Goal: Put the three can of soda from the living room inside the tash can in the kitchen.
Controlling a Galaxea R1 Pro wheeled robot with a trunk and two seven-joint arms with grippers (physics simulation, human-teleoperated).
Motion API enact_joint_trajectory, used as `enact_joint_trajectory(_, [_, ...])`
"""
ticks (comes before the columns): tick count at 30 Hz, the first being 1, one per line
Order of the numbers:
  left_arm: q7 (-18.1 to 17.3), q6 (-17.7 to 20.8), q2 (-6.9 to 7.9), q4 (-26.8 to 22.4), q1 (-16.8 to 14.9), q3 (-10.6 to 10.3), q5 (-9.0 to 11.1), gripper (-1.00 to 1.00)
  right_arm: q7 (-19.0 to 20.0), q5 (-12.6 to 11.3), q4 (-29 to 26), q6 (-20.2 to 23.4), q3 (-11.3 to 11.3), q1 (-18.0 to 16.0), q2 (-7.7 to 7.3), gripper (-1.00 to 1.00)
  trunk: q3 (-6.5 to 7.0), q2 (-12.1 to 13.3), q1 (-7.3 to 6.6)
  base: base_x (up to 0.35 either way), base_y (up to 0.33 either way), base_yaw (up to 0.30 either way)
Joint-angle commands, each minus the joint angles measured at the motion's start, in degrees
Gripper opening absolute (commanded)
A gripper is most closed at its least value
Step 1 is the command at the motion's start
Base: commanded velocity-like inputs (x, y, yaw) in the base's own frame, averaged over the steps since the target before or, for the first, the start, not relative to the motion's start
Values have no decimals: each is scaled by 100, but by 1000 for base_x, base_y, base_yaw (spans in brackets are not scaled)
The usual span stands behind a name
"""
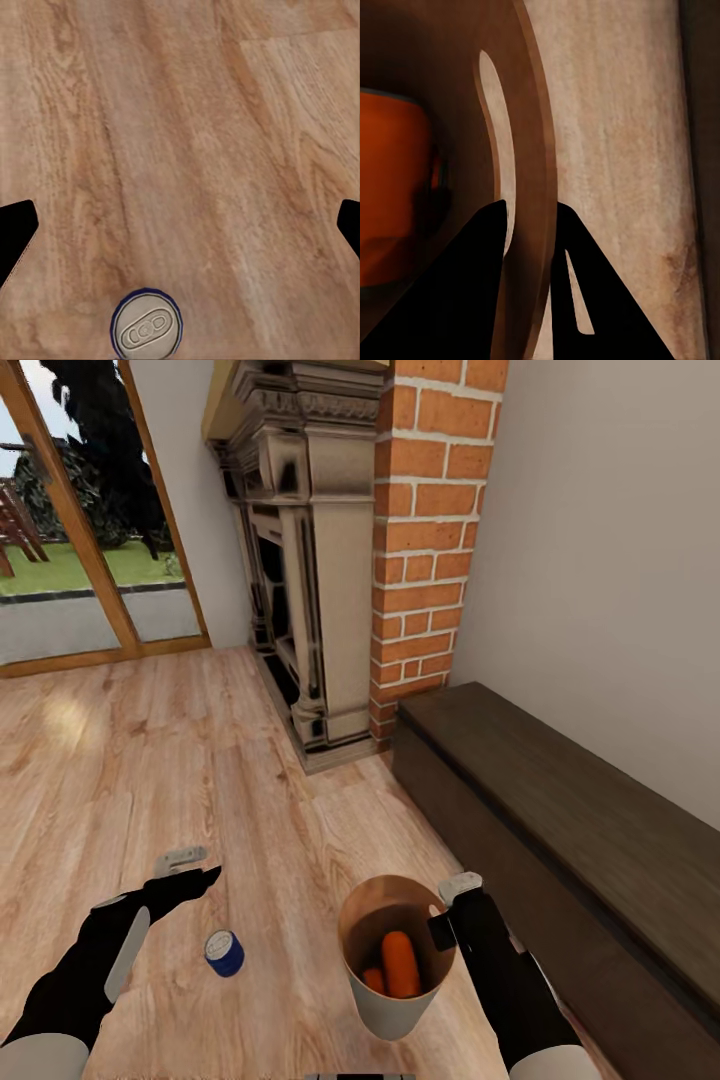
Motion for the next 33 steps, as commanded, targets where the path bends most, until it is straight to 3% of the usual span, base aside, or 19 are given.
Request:
enact_joint_trajectory(1, [0, 0, 0, -1, 0, 0, 0, 100, 32, -85, 0, 7, 0, -1, 1, -100, 0, 0, 0, 0, 8, 186])
enact_joint_trajectory(18, [1, -1, -2, 10, 0, 0, -22, 100, 33, -96, 3, 7, 0, -1, 1, -100, 0, 0, 0, 2, 1, 43])
enact_joint_trajectory(33, [10, -2, -2, 13, 0, -22, -35, 100, 46, -155, -78, 7, -32, -87, 20, -100, 0, 0, 0, 112, 0, 0])
